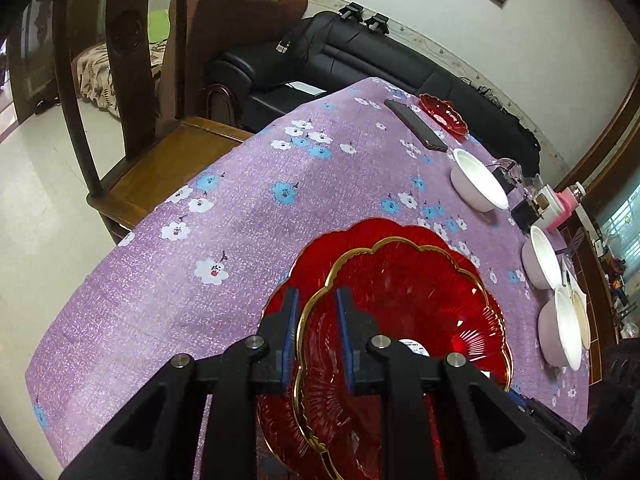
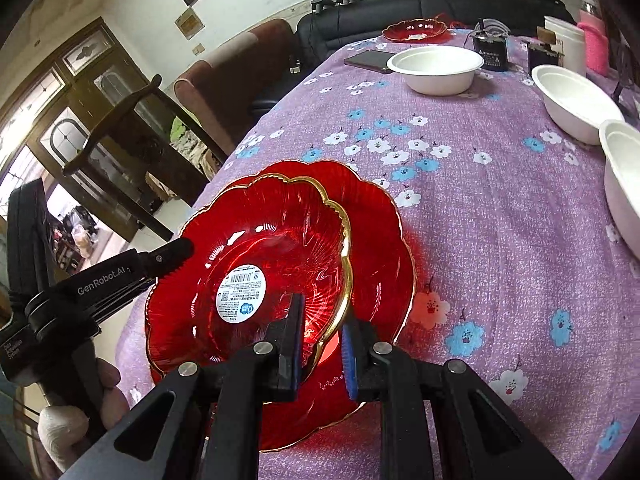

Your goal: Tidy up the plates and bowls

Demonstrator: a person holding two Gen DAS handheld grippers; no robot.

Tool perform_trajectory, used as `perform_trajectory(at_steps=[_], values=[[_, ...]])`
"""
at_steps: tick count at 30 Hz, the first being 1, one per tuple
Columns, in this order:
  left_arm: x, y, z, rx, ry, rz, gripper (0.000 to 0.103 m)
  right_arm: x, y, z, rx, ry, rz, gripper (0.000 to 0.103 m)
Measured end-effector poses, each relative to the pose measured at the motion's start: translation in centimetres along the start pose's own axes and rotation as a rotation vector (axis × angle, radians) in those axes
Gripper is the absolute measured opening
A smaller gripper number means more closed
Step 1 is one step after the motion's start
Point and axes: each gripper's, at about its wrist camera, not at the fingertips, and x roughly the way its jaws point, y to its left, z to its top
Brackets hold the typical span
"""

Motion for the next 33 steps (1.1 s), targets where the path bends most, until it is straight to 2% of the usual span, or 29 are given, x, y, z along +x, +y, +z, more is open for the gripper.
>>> perform_trajectory(at_steps=[1,3,5,7,9,12,18,25,33], values=[[0.0,0.0,0.0,-0.003,0.001,0.001,0.017,0.0,0.0,0.0,-0.001,0.001,-0.001,0.020],[0.1,0.2,-0.1,-0.013,0.007,-0.019,0.025,0.0,-0.1,0.1,0.001,0.002,0.017,0.025],[0.3,0.2,-0.1,-0.028,0.027,-0.051,0.033,-0.1,0.1,0.1,-0.007,-0.003,0.020,0.040],[0.2,0.0,-0.3,-0.024,0.019,-0.052,0.036,0.0,0.4,0.0,-0.019,-0.005,0.022,0.046],[0.0,-0.4,-0.3,-0.021,0.020,-0.066,0.046,0.1,1.0,0.0,-0.048,-0.005,0.009,0.053],[-0.5,-0.6,-0.3,-0.019,0.013,-0.078,0.053,0.2,1.6,-0.1,-0.079,-0.001,-0.001,0.059],[-1.6,-1.1,-0.1,0.008,-0.020,-0.061,0.068,0.2,2.0,-0.3,-0.110,-0.007,-0.017,0.062],[-3.1,-0.9,0.2,0.001,-0.052,-0.047,0.070,-1.2,1.4,-0.5,-0.090,-0.047,-0.002,0.064],[-7.7,-2.7,-0.7,0.050,-0.172,-0.049,0.070,-5.6,0.4,-0.7,-0.074,-0.167,0.020,0.066]])
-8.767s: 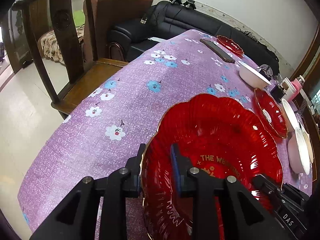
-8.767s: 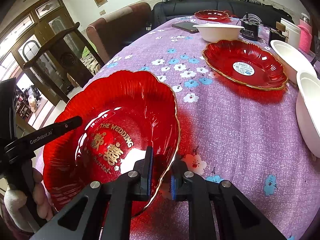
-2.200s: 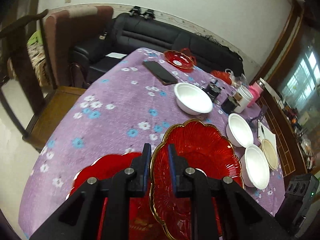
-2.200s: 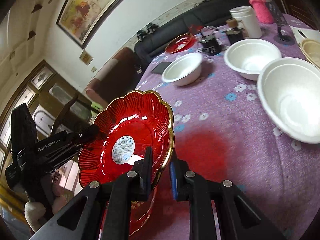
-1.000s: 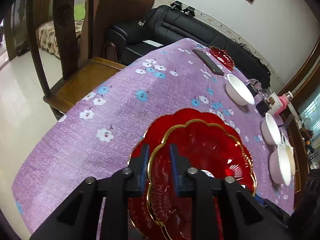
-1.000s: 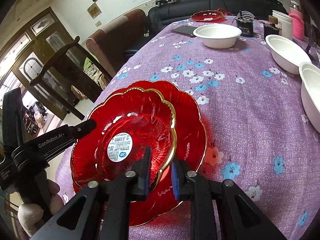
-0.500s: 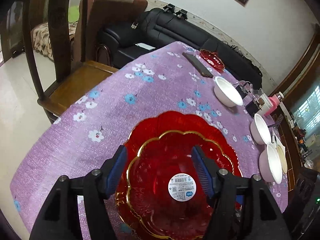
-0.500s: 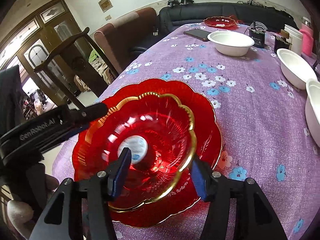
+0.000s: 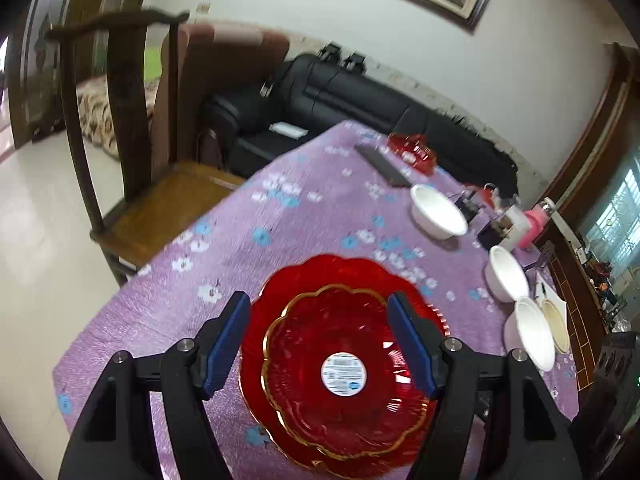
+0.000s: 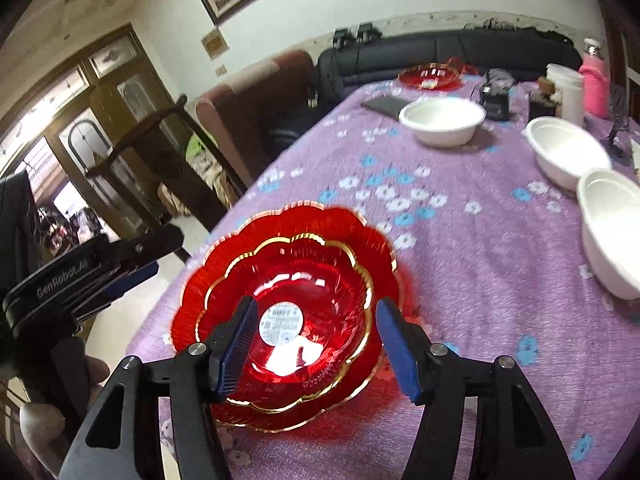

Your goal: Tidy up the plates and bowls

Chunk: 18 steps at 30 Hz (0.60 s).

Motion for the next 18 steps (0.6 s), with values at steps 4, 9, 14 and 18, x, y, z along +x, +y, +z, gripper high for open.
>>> perform_trajectory(at_steps=[4,9,14,18], values=[[-3.9,-2.1,-0.3,0.069,-0.113,0.011,0.073,-3.5,-0.7,-0.3,-0.009,-0.069,-0.036,0.066],[-9.6,-4.7,-0.9,0.139,-0.240,-0.038,0.078,-9.1,-2.3,-1.6,-0.072,-0.134,-0.140,0.067],[-15.7,-7.1,-0.7,0.205,-0.326,-0.126,0.085,-17.7,-4.9,-1.1,-0.060,-0.209,-0.261,0.067],[-21.0,-9.3,2.4,0.264,-0.394,-0.186,0.088,-26.9,-5.2,2.5,-0.043,-0.306,-0.323,0.067]])
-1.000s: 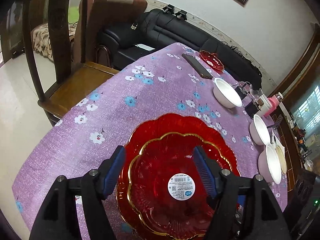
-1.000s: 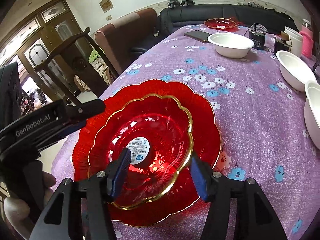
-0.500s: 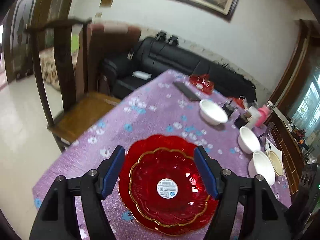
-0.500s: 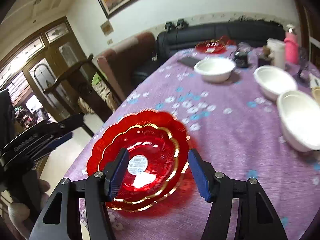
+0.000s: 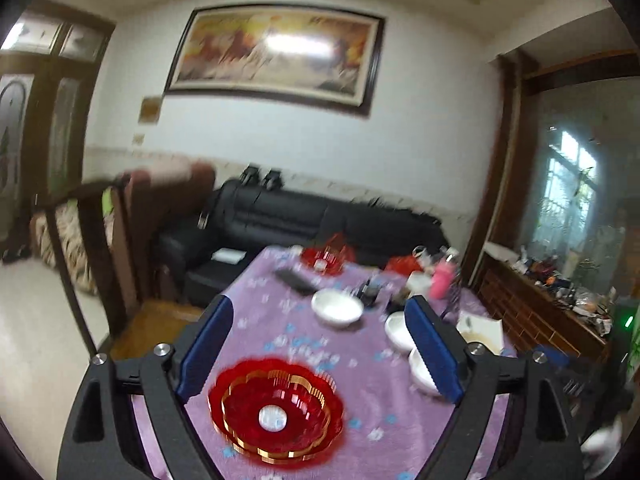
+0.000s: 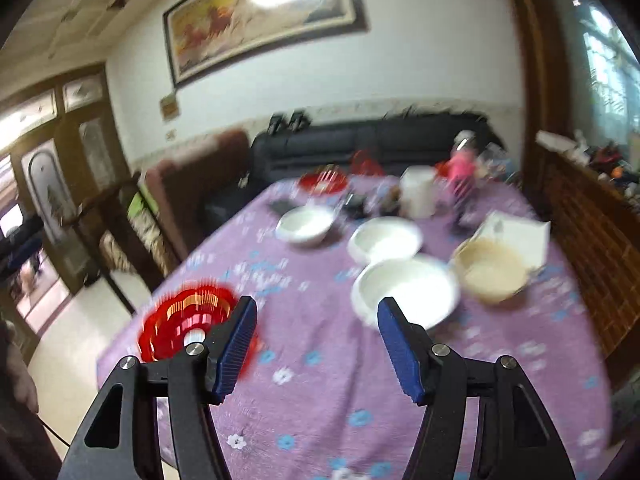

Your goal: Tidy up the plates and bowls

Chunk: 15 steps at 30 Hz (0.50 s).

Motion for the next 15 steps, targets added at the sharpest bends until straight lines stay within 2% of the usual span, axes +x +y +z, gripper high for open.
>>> perform_trajectory(at_steps=[1,3,5,8,11,15], values=[[-0.5,-0.2,1.2,0.004,-0.009,-0.006,0.089,-2.1,-0.4,1.8,-0.012,-0.044,-0.036,0.067],[-1.7,-0.9,5.0,0.025,-0.015,-0.010,0.097,-6.9,-0.6,6.2,-0.057,-0.137,-0.122,0.068],[-2.7,-1.4,8.6,0.037,-0.015,-0.016,0.097,-11.6,-0.2,10.8,-0.098,-0.235,-0.233,0.073],[-4.9,-2.5,14.3,0.080,-0.056,0.027,0.101,-17.4,1.7,17.3,-0.182,-0.346,-0.426,0.079],[-6.8,-3.2,19.8,0.108,-0.145,0.122,0.103,-21.7,4.4,23.0,-0.275,-0.404,-0.594,0.084],[-7.0,-2.8,25.1,0.073,-0.161,0.187,0.103,-26.2,6.7,29.9,-0.320,-0.486,-0.732,0.091]])
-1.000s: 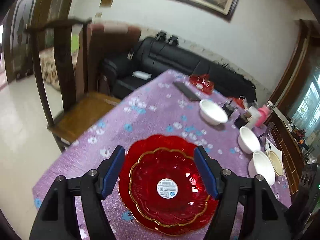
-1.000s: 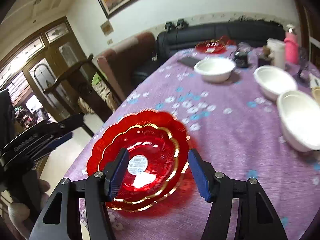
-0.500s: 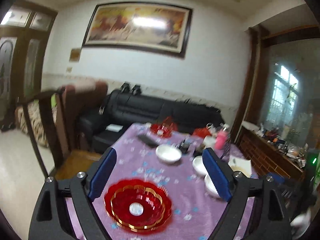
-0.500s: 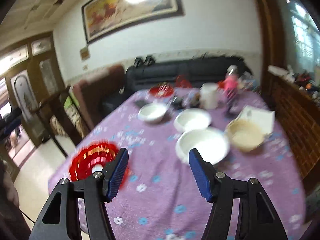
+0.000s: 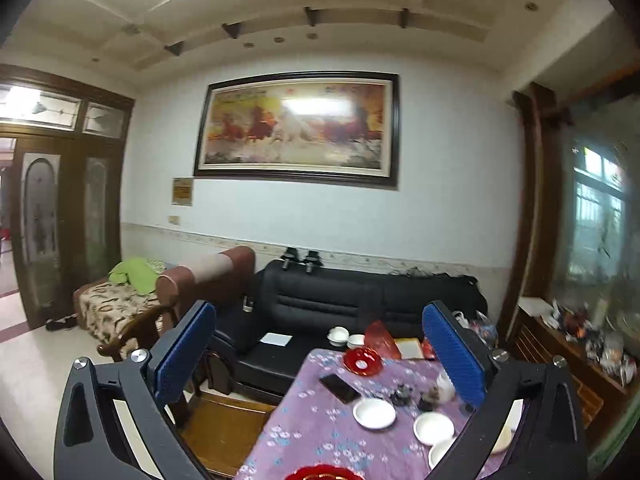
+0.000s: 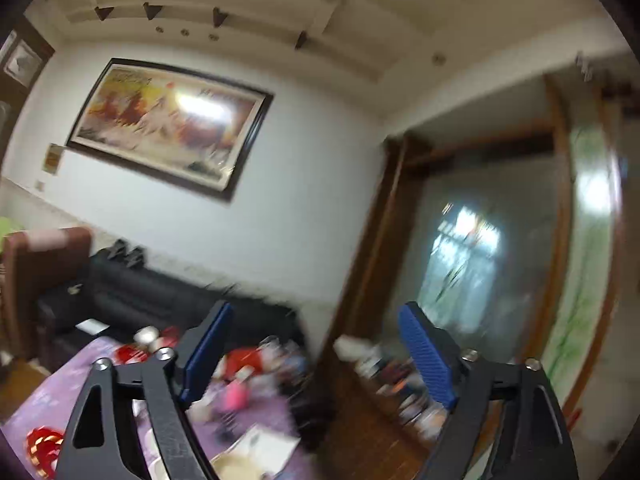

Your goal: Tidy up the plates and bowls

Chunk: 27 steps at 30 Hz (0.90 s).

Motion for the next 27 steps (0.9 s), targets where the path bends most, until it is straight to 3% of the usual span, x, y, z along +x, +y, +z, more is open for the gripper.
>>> perform_trajectory(at_steps=[1,3,7,12,16,19,23,27], values=[[0.6,0.2,1.0,-0.003,0.010,0.009,0.103,0.4,-0.5,1.4,0.016,-0.004,-0.030,0.091],[1.6,0.3,1.8,0.013,0.034,0.003,0.103,1.5,-0.6,2.4,0.044,0.020,-0.009,0.094],[4.0,0.4,-1.3,0.007,0.084,-0.060,0.103,4.7,2.5,-0.8,0.104,0.081,0.128,0.098],[8.1,-0.6,-8.8,-0.004,0.181,-0.175,0.103,8.8,8.6,-8.9,0.092,0.148,0.222,0.100],[12.4,-1.2,-15.2,-0.091,0.302,-0.283,0.103,12.5,11.8,-15.6,0.132,0.268,0.374,0.101],[15.6,-2.1,-19.5,-0.123,0.375,-0.324,0.103,15.2,15.3,-21.2,0.126,0.375,0.510,0.100],[19.5,-3.3,-24.2,-0.113,0.413,-0.306,0.103,17.1,19.6,-27.5,0.059,0.435,0.593,0.100],[22.4,-4.2,-27.1,-0.061,0.400,-0.234,0.103,19.3,22.5,-31.8,0.078,0.526,0.680,0.100]])
